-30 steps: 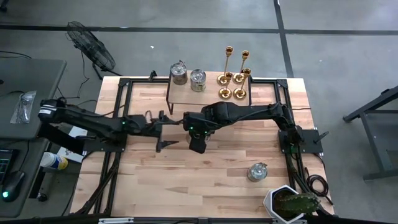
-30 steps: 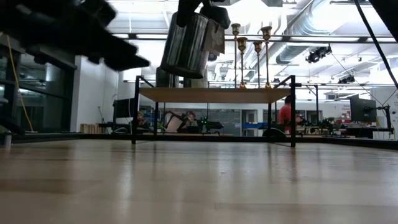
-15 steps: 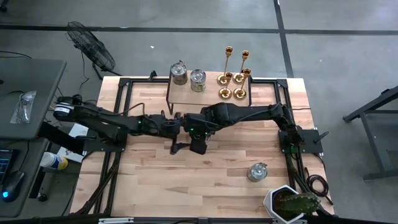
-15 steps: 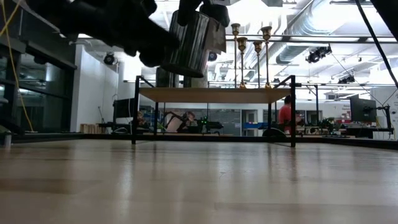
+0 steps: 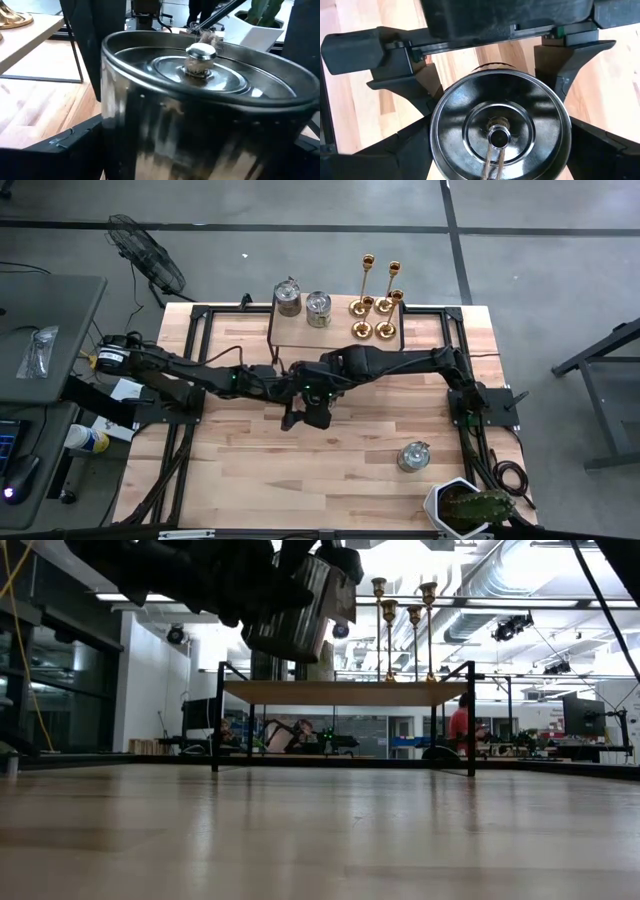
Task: Pick & Place candle stick holders
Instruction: Align the silver scented candle on the shelf with the silver scented candle
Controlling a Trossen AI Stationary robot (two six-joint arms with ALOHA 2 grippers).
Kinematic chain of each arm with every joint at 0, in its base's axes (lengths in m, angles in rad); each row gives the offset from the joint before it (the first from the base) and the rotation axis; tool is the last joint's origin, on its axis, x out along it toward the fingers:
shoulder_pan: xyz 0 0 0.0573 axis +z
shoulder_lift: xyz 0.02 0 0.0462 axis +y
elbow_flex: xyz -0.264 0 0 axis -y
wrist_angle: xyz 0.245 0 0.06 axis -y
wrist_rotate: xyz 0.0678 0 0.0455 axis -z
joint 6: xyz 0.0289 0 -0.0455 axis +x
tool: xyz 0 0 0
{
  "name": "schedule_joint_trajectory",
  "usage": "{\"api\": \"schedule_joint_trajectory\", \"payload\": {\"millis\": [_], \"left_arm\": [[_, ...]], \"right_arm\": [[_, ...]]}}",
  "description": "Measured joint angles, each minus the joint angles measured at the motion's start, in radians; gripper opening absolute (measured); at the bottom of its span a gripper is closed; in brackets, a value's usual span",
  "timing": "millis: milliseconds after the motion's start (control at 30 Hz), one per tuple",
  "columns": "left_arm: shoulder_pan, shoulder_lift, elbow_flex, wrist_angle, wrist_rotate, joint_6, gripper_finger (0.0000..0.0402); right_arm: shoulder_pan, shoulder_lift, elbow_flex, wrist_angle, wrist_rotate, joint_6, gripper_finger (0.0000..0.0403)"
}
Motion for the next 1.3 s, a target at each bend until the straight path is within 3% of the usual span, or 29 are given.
{"api": "schedule_joint_trajectory", "payload": {"millis": [133,500,733,900,1067,1300], "left_arm": [[0.0,-0.001,0.002,-0.009,0.001,0.004,0.0357],[0.0,-0.008,0.001,-0.009,-0.004,0.003,0.0357],[0.0,-0.007,-0.003,-0.02,-0.003,-0.015,0.0357],[0.0,-0.007,-0.003,-0.026,-0.036,-0.013,0.0356],[0.001,-0.029,-0.003,-0.044,-0.127,-0.016,0.0355],[0.0,-0.145,-0.002,-0.108,-0.368,-0.011,0.0355]], "right_arm": [[-0.001,0.0,0.0,-0.004,-0.004,-0.011,0.0345],[-0.002,0.0,0.0,-0.001,-0.016,-0.021,0.0346],[0.0,0.0,0.0,-0.023,-0.02,-0.059,0.0384],[-0.003,-0.003,0.0,-0.056,-0.017,-0.058,0.039],[-0.011,-0.029,0.0,-0.135,-0.024,-0.015,0.0392],[-0.024,-0.093,0.0,-0.251,0.01,0.093,0.0393]]}}
